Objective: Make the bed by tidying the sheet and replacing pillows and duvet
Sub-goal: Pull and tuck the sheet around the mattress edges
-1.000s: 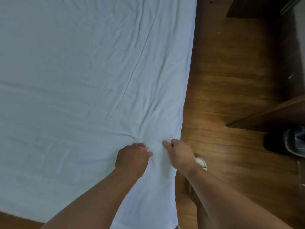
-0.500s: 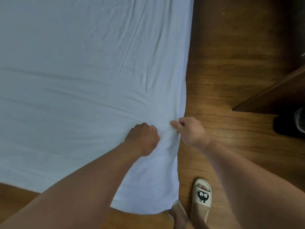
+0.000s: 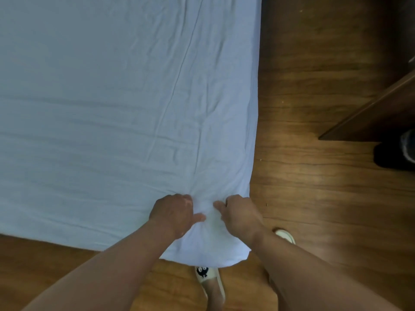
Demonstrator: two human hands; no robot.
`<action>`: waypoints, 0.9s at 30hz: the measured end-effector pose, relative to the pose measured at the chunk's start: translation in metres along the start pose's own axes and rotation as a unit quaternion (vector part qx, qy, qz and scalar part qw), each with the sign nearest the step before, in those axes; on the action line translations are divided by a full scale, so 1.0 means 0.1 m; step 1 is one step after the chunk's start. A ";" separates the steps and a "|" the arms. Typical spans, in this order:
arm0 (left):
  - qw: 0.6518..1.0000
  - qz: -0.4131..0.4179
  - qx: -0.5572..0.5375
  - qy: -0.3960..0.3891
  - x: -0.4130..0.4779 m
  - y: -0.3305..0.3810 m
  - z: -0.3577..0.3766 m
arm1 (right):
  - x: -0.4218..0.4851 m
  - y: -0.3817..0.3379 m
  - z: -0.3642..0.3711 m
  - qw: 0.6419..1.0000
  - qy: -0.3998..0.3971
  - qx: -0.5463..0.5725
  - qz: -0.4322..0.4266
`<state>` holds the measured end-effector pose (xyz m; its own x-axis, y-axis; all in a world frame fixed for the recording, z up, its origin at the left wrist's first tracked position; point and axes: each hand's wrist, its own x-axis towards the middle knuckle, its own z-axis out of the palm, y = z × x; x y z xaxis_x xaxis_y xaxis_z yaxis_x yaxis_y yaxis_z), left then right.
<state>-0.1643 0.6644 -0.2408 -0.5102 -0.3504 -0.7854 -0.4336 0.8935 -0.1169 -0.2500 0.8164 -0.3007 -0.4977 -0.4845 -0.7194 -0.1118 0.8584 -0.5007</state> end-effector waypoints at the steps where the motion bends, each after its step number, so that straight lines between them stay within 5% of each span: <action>1: 1.000 0.014 0.006 0.000 0.05 -0.01 0.02 | 0.02 -0.01 0.00 1.000 0.000 -0.006 0.001; 11: 0.971 0.212 0.098 0.050 0.20 -0.18 0.09 | -0.15 0.11 0.03 0.997 0.067 0.038 -0.014; 19: 0.971 0.212 0.091 0.069 0.28 0.02 0.19 | -0.21 0.28 0.11 0.995 0.077 0.064 0.021; 23: 0.967 0.219 0.028 0.124 0.05 -0.16 0.35 | -0.30 0.06 0.15 0.987 0.135 -0.059 0.060; 27: 0.941 0.259 -0.079 0.202 -0.35 -0.91 0.83 | -0.77 -0.27 0.48 0.928 0.291 -0.125 -0.194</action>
<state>-0.0456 0.6188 -0.2530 -0.9108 0.0138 -0.4127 -0.1375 0.9322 0.3347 -0.1670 0.8226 -0.2549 -0.7507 -0.6545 -0.0899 -0.5396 0.6859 -0.4882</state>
